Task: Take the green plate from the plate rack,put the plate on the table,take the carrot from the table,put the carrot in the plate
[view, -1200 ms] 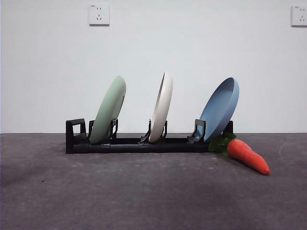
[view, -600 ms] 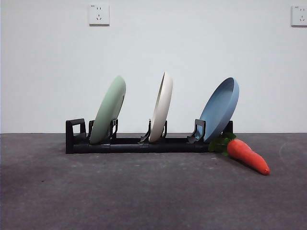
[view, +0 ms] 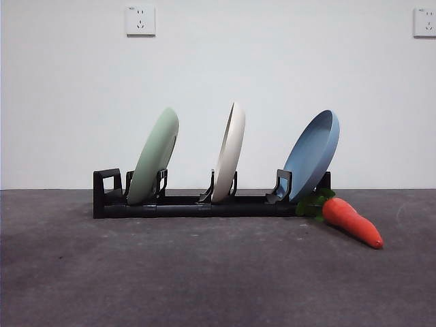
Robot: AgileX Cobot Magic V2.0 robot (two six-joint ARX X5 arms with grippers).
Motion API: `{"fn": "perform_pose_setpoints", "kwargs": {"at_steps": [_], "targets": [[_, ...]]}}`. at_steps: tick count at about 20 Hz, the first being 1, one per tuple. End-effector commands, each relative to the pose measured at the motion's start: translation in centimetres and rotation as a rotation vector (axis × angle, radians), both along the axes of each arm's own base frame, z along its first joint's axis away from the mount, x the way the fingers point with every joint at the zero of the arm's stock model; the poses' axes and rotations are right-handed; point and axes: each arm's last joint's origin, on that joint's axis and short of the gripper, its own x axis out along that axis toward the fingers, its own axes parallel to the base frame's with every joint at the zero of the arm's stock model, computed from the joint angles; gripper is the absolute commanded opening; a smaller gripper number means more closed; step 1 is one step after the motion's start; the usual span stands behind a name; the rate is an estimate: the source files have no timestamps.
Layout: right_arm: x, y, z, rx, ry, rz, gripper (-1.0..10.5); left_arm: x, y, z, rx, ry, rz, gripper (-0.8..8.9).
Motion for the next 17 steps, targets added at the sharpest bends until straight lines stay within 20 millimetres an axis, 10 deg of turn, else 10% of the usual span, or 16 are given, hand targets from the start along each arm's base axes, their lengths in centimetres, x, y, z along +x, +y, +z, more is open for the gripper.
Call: {"fn": "perform_pose_setpoints", "kwargs": {"at_steps": [1,7,17], "targets": [[0.0,0.0,0.1,0.007,-0.003,-0.004,6.0,0.6,0.0,0.5,-0.022,-0.03,0.008,5.33],[0.0,0.0,0.1,0.008,-0.003,-0.005,6.0,4.4,-0.2,2.3,-0.022,-0.06,0.014,5.33],[0.0,0.0,0.1,0.01,-0.001,-0.008,6.0,18.4,-6.2,3.1,0.115,-0.101,-0.021,5.33]]}}
